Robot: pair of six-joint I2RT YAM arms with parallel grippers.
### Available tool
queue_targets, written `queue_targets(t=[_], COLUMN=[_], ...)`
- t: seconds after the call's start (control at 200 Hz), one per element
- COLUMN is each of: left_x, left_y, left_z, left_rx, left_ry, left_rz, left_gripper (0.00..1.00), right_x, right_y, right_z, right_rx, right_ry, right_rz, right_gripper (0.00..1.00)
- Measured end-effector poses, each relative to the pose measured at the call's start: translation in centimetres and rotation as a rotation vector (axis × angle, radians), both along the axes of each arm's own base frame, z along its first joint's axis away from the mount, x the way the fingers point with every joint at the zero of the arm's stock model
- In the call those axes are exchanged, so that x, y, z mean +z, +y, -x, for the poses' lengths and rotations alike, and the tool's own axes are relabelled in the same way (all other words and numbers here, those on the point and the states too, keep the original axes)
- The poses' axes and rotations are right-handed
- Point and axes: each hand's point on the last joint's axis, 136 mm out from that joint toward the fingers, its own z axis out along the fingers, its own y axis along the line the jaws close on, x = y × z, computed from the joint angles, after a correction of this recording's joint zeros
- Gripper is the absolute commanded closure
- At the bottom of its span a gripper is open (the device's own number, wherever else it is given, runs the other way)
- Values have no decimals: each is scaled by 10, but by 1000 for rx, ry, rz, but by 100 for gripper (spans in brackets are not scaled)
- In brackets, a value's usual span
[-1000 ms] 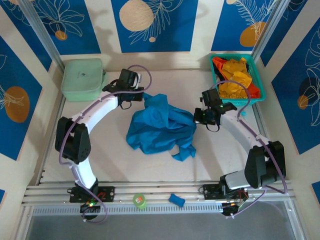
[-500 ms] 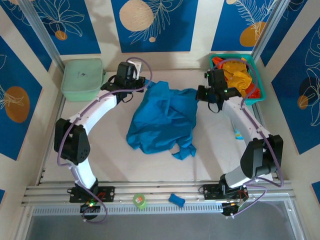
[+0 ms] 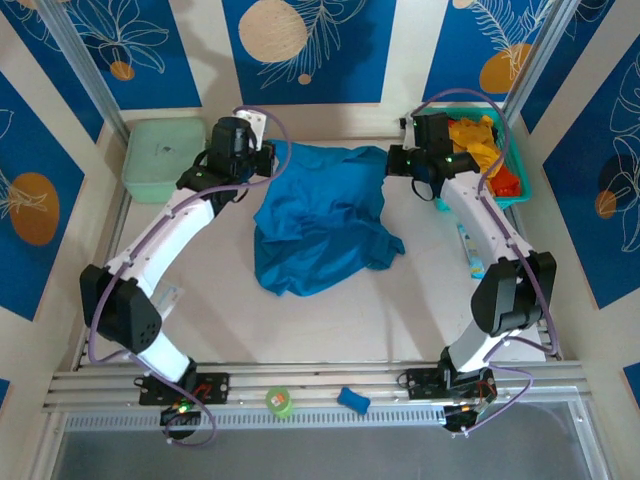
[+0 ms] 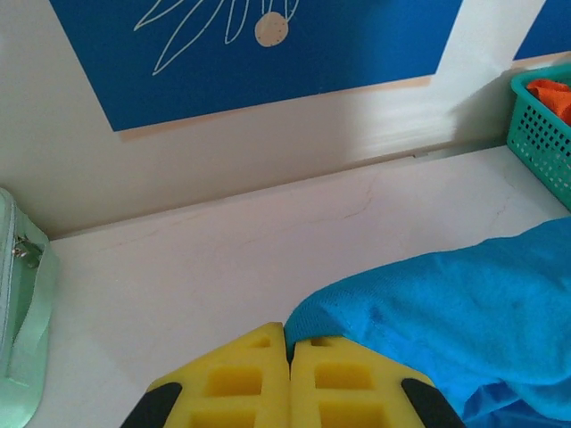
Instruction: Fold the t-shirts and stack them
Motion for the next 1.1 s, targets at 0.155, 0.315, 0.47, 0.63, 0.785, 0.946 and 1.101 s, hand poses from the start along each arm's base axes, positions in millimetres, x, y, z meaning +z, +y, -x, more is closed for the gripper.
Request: queue_targets(t=[0.155, 0.315, 0.47, 0.63, 0.785, 0.946, 1.101], left_x=[8, 18, -2, -42, -70, -110, -151], left_y=[-10, -49, -118, -162, -193, -241, -292], left_z=[26, 79, 171, 254, 305, 325, 336], left_rx=[-95, -259, -538, -745, -861, -936, -997], left_ry=[36, 71, 185, 351, 454, 553, 656], left_rz=[27, 51, 60, 32, 5, 25, 12], left_gripper=[100, 100, 100, 100, 100, 100, 61], right_x=[-19, -58, -108, -123, -133, -146, -156], right_y=[2, -4, -18, -50, -81, -88, -86], right_z=[31, 66, 99, 108, 91, 66, 50], right_rx=[11, -36, -118, -230, -329, -350, -343], right_ry=[54, 168, 331, 401, 431, 472, 494], right_rz=[-18, -51, -44, -30, -18, -7, 4], right_gripper=[100, 100, 100, 100, 100, 100, 86])
